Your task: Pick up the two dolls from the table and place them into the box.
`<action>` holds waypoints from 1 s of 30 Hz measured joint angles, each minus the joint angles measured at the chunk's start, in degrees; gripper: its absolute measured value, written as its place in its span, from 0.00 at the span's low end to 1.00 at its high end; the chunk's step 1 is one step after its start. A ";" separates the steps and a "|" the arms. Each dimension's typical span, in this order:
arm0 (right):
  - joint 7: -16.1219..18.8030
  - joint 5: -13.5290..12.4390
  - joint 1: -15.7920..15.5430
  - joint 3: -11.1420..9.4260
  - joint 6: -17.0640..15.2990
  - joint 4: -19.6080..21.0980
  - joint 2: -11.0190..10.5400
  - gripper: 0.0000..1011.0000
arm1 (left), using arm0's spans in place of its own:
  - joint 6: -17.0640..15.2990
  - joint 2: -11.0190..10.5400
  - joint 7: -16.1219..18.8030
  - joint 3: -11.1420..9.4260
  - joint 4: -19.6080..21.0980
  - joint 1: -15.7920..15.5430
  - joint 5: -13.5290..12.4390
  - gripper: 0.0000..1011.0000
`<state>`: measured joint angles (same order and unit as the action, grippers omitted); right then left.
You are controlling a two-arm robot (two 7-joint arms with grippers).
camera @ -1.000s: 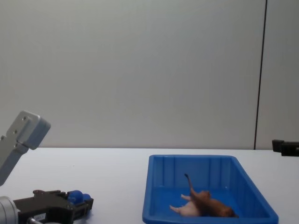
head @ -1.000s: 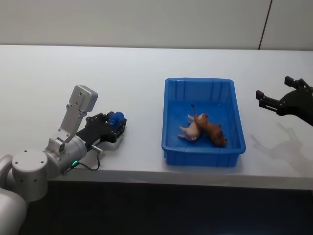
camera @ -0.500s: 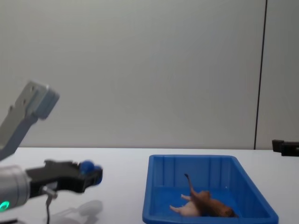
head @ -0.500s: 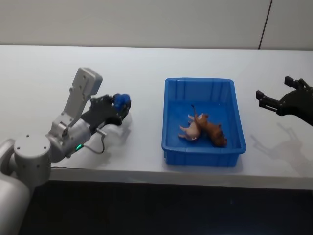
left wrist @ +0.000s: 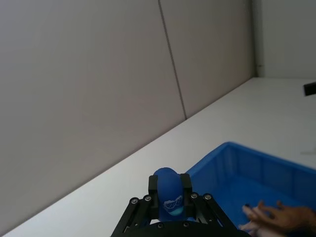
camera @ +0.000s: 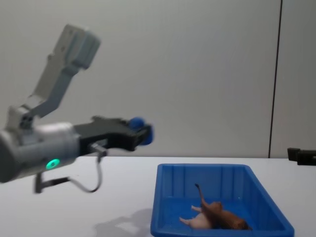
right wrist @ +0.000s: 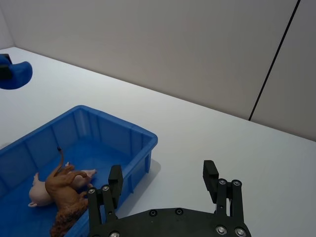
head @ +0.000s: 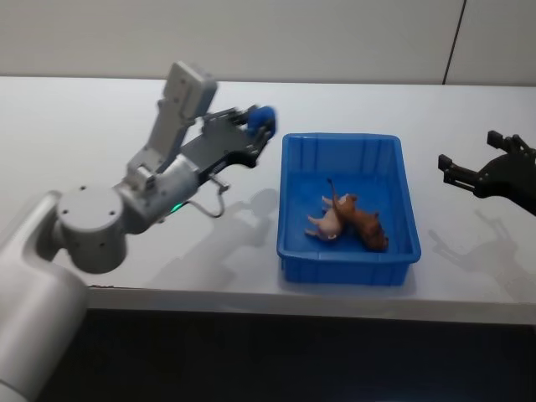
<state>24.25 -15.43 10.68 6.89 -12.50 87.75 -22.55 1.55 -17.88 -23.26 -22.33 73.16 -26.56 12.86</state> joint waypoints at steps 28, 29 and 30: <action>0.00 0.00 0.00 0.00 0.00 0.00 0.00 0.99 | 2.66 7.18 -4.59 -4.04 -0.91 -5.04 3.94 0.94; 0.00 0.00 0.00 0.00 0.00 0.00 0.00 0.99 | 2.67 6.90 -4.30 -3.93 -0.24 -4.76 3.98 0.96; 0.00 0.00 0.00 0.00 0.00 0.00 0.00 0.99 | 2.67 6.79 -4.17 -3.87 0.01 -4.65 4.00 0.99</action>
<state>24.25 -15.43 10.68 6.89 -12.50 87.75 -22.55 4.22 -11.09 -27.43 -26.20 73.16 -31.21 16.85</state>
